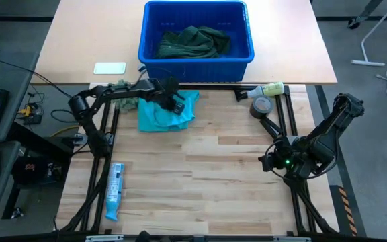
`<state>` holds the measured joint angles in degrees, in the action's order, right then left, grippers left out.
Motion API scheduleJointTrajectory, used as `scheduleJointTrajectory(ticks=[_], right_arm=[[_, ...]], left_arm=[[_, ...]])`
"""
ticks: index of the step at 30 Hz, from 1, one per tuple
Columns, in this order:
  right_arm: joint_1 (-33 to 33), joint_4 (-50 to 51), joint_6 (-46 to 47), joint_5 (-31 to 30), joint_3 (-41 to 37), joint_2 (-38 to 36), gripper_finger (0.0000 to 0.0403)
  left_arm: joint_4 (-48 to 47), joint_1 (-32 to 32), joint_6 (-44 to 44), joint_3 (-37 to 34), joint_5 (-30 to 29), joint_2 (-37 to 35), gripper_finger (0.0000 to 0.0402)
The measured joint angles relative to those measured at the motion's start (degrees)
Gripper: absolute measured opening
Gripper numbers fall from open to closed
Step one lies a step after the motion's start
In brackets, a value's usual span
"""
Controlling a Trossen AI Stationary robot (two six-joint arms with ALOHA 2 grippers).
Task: Fold laundry
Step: Fold the light blue shorts, then fold the green polo shirt from the blue laundry bin
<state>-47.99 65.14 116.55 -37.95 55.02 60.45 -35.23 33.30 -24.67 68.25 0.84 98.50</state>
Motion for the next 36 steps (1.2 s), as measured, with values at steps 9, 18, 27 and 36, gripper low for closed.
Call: scheduleJointTrajectory(ticks=[9, 18, 27, 36], right_arm=[[0.0, 0.0, -1.5, 0.0, 0.0, 0.0, 0.0000], [0.0, -0.2, -1.5, 0.0, 0.0, 0.0, 0.0000], [0.6, -6.3, -3.2, -12.6, 0.0, 0.0, 0.0000], [14.7, -29.4, -34.4, -20.0, 0.0, 0.0, 0.0056]], left_arm=[[4.3, -1.2, -0.1, 0.0, 0.6, -9.5, 0.0000], [8.5, -5.1, -0.5, 0.0, 3.4, -18.9, 0.0017], [12.6, -9.1, 0.8, 0.1, 3.1, -26.2, 0.0106], [13.1, -8.9, 1.3, 0.1, 0.8, -31.9, 0.0192]])
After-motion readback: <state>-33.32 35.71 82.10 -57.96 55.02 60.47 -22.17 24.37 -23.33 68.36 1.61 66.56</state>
